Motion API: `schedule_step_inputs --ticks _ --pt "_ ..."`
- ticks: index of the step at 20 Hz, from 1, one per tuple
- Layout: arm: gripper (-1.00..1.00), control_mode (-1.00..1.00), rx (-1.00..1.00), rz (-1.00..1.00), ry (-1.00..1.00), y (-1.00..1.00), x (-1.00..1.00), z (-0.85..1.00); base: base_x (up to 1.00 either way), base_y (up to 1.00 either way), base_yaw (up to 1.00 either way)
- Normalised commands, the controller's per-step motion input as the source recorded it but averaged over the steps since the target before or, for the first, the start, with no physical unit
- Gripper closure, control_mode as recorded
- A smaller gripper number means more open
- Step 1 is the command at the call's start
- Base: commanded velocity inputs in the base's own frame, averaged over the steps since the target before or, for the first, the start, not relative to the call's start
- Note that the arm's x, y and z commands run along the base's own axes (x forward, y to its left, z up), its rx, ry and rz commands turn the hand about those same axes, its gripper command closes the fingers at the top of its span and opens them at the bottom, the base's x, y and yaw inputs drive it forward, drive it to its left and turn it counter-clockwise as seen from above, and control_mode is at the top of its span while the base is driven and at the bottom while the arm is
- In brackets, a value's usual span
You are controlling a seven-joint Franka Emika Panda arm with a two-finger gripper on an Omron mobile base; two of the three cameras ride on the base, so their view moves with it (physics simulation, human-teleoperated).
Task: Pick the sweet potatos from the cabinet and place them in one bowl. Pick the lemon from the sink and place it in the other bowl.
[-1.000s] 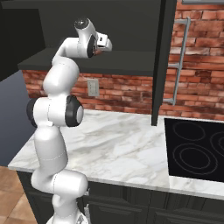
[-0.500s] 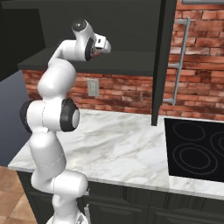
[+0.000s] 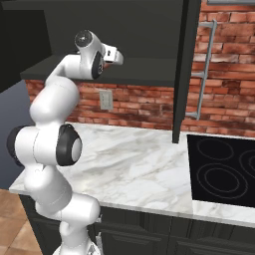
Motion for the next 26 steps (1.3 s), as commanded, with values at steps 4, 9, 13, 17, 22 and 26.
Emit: schedule_step_inputs --ticks 4,9,13,17,22,26 --pt "1.0 -1.0 0.02 0.0 0.0 -0.03 -0.57 0.01 0.0 0.0 0.0" --pt "1.0 -1.0 0.0 -0.04 0.0 -0.07 -0.72 0.12 0.0 0.0 0.0" --pt "1.0 -1.0 0.0 -0.07 0.0 -0.05 -0.74 0.16 0.0 0.0 0.0" --pt "1.0 -1.0 0.0 -0.05 0.01 0.0 -0.78 0.13 0.0 0.0 0.0" --pt "1.0 -1.0 0.0 -0.04 0.14 0.0 -0.89 0.09 0.0 0.0 0.0" --pt "1.0 -1.0 0.0 -0.02 0.21 0.0 -0.86 0.1 0.0 0.0 0.0"
